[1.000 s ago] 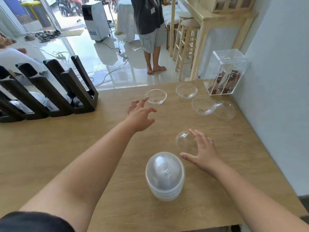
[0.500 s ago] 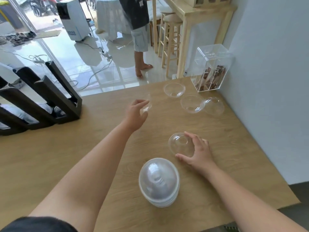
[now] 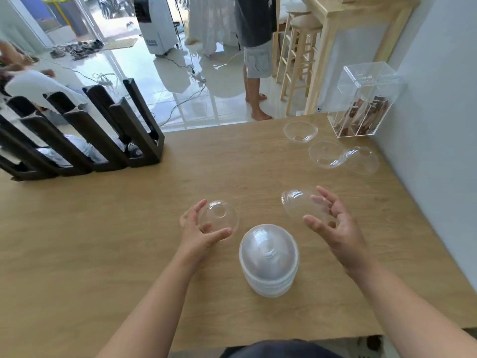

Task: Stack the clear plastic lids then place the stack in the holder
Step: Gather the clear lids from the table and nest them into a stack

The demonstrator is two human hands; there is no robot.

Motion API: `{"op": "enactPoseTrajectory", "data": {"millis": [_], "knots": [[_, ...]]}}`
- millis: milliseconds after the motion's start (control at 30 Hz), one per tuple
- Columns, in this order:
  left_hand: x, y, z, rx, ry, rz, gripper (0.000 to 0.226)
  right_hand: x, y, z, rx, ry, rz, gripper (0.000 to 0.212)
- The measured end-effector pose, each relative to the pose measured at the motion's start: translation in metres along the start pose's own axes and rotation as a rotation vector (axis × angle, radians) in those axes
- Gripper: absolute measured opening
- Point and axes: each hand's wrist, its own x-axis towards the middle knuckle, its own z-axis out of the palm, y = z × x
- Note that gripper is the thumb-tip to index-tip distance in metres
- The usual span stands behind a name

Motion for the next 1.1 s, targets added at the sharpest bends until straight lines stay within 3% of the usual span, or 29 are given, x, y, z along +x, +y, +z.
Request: {"op": "enactPoseTrajectory", "data": {"millis": [100, 267, 600, 733, 1100], "knots": [[-0.009, -0.004, -0.008, 0.203, 0.028, 0.084, 0.097, -0.018, -0.038, 0.006, -0.116, -0.128, -0.162, 0.078], [-0.023, -0.014, -0.013, 0.295, 0.169, 0.142, 0.096, -0.033, -0.057, 0.031, -0.434, -0.317, -0.465, 0.081], [-0.072, 0.022, -0.025, 0.051, 0.209, 0.247, 0.09, -0.036, -0.033, 0.032, -0.552, -0.436, -0.408, 0.081], [-0.096, 0.046, -0.018, 0.019, 0.117, 0.343, 0.091, -0.038, -0.027, 0.032, -0.491, -0.407, -0.438, 0.081], [-0.117, 0.053, 0.015, 0.214, -0.055, 0.522, 0.086, -0.045, -0.009, 0.035, -0.342, -0.354, -0.462, 0.084]]}}
